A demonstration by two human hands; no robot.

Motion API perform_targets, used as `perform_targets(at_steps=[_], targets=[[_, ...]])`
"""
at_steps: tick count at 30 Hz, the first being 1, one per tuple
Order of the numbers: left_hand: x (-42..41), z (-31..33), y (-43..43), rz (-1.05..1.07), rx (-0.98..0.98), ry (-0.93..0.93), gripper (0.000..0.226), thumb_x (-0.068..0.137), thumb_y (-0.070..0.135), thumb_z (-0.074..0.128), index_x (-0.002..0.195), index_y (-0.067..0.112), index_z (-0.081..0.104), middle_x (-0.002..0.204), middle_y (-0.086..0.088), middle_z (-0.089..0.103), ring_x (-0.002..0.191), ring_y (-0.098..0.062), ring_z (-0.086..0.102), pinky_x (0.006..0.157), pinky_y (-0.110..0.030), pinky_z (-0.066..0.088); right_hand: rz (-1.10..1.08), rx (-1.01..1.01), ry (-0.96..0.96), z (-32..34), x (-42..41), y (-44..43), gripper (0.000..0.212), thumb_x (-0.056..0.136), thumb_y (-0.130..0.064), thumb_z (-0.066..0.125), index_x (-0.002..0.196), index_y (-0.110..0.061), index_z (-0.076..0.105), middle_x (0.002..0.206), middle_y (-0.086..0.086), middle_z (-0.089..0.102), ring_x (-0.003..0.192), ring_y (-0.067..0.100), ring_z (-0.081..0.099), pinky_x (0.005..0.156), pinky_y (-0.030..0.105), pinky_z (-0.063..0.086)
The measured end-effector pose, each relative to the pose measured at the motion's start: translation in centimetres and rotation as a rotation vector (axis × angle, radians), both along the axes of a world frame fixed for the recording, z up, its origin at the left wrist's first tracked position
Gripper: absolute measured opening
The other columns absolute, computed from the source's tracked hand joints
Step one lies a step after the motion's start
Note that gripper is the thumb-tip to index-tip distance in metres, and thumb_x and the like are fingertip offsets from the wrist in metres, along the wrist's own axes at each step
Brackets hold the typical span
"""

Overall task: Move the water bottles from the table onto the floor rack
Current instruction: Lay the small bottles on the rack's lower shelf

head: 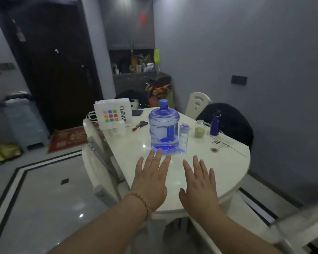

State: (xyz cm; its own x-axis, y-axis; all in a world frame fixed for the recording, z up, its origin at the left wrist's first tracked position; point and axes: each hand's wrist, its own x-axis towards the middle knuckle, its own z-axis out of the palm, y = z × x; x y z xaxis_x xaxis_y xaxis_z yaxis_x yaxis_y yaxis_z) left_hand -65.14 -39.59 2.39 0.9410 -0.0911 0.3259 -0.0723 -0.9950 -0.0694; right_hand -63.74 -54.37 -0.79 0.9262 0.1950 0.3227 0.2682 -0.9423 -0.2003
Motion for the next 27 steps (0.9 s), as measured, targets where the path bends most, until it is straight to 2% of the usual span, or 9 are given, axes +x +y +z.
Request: perform_targets(at_steps=[4, 9, 14, 19, 24, 27], targets=[[2.2, 0.2, 3.3, -0.036, -0.048, -0.029, 0.083, 0.087, 0.038, 0.056, 0.145, 0.029, -0.003, 0.158, -0.003, -0.006, 0.143, -0.026, -0.008, 0.105, -0.044, -0.017, -0.05, -0.019, -0.021, 0.7, 2.7, 2.7, 0.08, 0.09, -0.041, 0.049, 0.147, -0.029, -0.006, 0.157, 0.005, -0.014, 0.143, 0.026, -0.013, 0.109, 0.045, -0.013], [6.8, -1.8, 6.1, -0.048, -0.033, 0.03, 0.08, 0.09, 0.039, 0.049, 0.145, 0.03, -0.008, 0.157, -0.003, -0.013, 0.143, -0.027, -0.012, 0.105, -0.045, -0.018, -0.05, -0.082, -0.048, -0.1, 8.0, 5.3, 0.08, 0.09, -0.041, 0.048, 0.146, -0.029, -0.008, 0.157, 0.005, -0.015, 0.143, 0.026, -0.015, 0.109, 0.046, -0.015], [14.6, -3.1, 8.2, -0.071, 0.006, 0.069, 0.079, 0.091, 0.034, 0.049, 0.145, 0.031, -0.008, 0.157, -0.002, -0.012, 0.143, -0.025, -0.013, 0.102, -0.042, -0.021, -0.076, -0.081, -0.045, -1.6, 16.7, 6.8, 0.081, 0.088, -0.035, 0.05, 0.147, -0.028, -0.006, 0.158, 0.006, -0.012, 0.143, 0.026, -0.014, 0.108, 0.045, -0.016], [24.1, -3.5, 9.1, -0.141, 0.07, 0.111, 0.077, 0.09, 0.028, 0.047, 0.147, 0.028, -0.006, 0.158, -0.003, -0.01, 0.143, -0.024, -0.01, 0.112, -0.044, -0.008, -0.13, -0.107, 0.013, -4.2, 25.6, 6.8, 0.082, 0.085, -0.026, 0.05, 0.149, -0.024, -0.002, 0.158, 0.01, -0.01, 0.143, 0.028, -0.013, 0.111, 0.047, -0.012], [31.9, -4.1, 7.9, -0.233, 0.106, 0.105, 0.076, 0.09, 0.026, 0.043, 0.148, 0.024, -0.006, 0.157, -0.006, -0.009, 0.143, -0.025, -0.011, 0.113, -0.044, -0.006, -0.152, -0.188, 0.024, -5.2, 33.1, 6.1, 0.079, 0.087, -0.026, 0.045, 0.148, -0.022, -0.004, 0.157, 0.011, -0.012, 0.143, 0.03, -0.012, 0.112, 0.048, -0.01], [36.9, -4.2, 7.4, -0.312, 0.218, 0.062, 0.075, 0.091, 0.029, 0.043, 0.147, 0.021, -0.007, 0.157, -0.01, -0.009, 0.142, -0.03, -0.007, 0.113, -0.048, -0.002, -0.146, -0.258, 0.011, -5.7, 37.3, 6.0, 0.081, 0.087, -0.03, 0.047, 0.148, -0.021, -0.006, 0.157, 0.011, -0.014, 0.142, 0.03, -0.011, 0.112, 0.049, -0.008]])
